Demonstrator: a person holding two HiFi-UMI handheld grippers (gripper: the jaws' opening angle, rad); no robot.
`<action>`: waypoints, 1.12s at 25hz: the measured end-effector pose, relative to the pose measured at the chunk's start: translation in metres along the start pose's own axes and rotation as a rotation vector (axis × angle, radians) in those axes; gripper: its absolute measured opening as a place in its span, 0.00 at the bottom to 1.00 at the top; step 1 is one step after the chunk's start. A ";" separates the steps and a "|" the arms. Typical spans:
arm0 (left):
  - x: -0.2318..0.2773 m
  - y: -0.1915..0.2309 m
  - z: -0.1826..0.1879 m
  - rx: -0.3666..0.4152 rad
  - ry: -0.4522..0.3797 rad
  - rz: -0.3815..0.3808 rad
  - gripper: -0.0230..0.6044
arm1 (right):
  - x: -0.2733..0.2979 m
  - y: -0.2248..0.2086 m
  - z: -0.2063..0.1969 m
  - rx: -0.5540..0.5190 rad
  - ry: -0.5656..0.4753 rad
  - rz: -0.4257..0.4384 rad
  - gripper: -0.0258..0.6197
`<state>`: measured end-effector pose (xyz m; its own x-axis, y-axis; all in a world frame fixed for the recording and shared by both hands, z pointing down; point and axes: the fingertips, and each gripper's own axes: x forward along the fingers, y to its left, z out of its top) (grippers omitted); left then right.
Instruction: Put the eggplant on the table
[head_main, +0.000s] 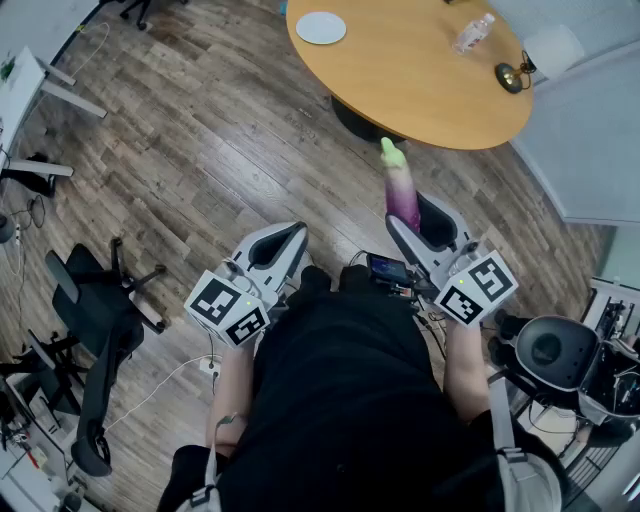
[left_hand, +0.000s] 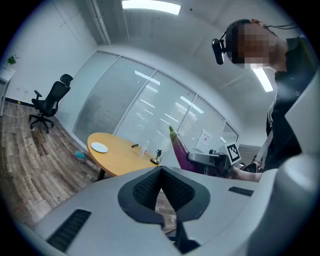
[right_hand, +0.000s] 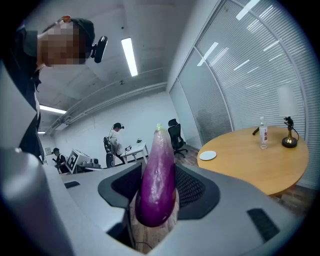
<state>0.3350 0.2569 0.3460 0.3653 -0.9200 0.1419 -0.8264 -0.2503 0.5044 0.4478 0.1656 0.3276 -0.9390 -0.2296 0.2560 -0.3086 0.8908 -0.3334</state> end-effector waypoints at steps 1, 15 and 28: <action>-0.002 0.001 0.000 0.002 0.000 0.002 0.05 | 0.003 0.002 0.000 -0.002 0.001 0.002 0.38; -0.038 0.027 0.009 0.013 -0.017 0.063 0.06 | 0.038 0.026 0.014 0.048 -0.031 0.067 0.38; -0.085 0.057 -0.011 -0.070 -0.055 0.165 0.05 | 0.077 0.041 -0.002 0.118 0.050 0.108 0.38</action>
<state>0.2617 0.3242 0.3714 0.2017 -0.9624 0.1820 -0.8405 -0.0748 0.5366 0.3629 0.1855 0.3357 -0.9597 -0.1127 0.2573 -0.2251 0.8564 -0.4647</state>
